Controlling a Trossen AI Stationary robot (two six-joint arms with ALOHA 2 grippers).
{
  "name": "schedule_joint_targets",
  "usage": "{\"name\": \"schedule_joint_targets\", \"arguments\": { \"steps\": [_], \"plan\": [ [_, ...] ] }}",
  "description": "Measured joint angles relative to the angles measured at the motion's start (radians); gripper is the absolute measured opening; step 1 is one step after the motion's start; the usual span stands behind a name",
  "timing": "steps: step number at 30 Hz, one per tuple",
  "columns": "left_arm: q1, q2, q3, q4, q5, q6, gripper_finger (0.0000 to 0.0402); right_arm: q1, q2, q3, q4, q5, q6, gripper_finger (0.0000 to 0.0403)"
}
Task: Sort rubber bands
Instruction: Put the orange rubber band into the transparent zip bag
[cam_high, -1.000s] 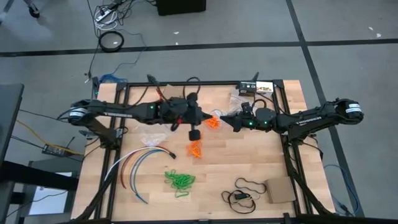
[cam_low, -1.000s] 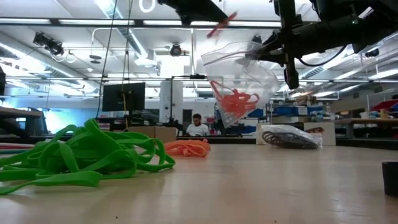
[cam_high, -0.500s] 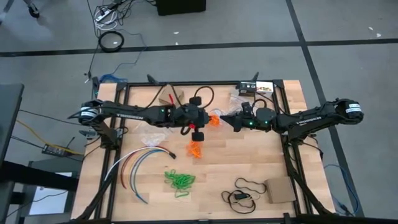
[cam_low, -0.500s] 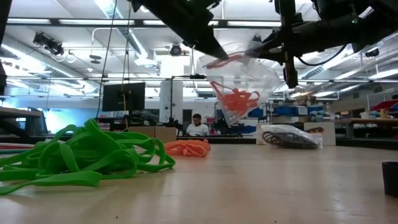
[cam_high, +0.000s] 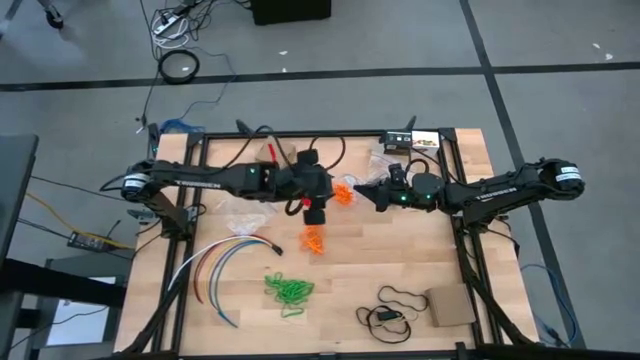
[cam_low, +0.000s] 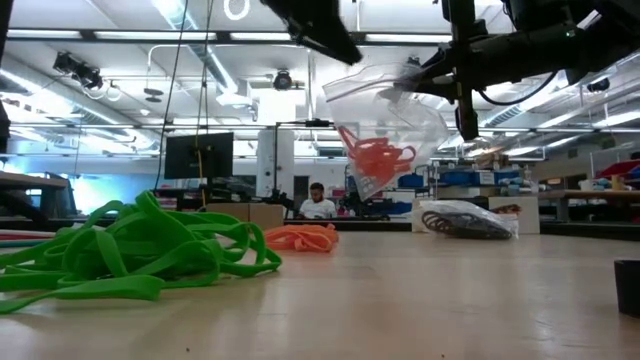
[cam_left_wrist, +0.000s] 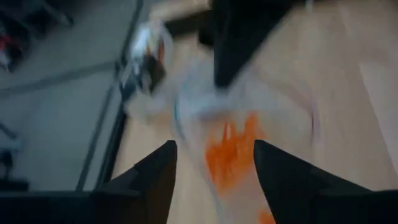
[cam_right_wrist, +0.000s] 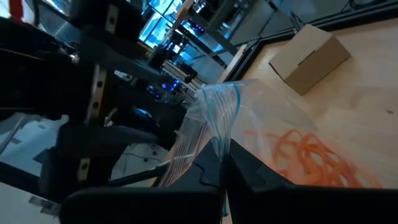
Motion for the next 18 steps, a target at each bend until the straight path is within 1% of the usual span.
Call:
{"name": "schedule_joint_targets", "arguments": {
  "steps": [2, 5, 6, 8, 12, 16, 18],
  "plan": [
    [-0.006, 0.0, 0.031, -0.132, -0.003, -0.037, 0.0218, 0.0, 0.0, 0.0, 0.0, 0.0, -0.001, 0.0003],
    [-0.025, 0.0, 0.032, -0.277, -0.002, -0.103, 0.0208, 0.0, 0.0, 0.0, 0.0, -0.002, -0.006, 0.0001],
    [-0.033, 0.0, 0.03, -0.319, 0.0, -0.129, 0.0205, 0.0, 0.0, 0.0, 0.0, -0.004, -0.01, 0.0001],
    [-0.052, -0.001, 0.002, -0.35, -0.001, -0.173, 0.0199, 0.0, 0.0, 0.0, 0.0, -0.005, -0.012, 0.0001],
    [-0.09, 0.001, -0.103, -0.302, 0.039, -0.247, 0.0187, 0.0, 0.0, 0.0, 0.002, -0.005, -0.017, 0.0003],
    [-0.124, 0.001, -0.267, -0.091, 0.104, -0.252, 0.0175, 0.0, 0.0, 0.0, 0.002, -0.006, -0.02, 0.0004],
    [-0.134, 0.001, -0.35, 0.011, 0.114, -0.251, 0.0169, 0.001, 0.0, 0.0, 0.001, -0.008, -0.02, 0.0003]
  ]
}}
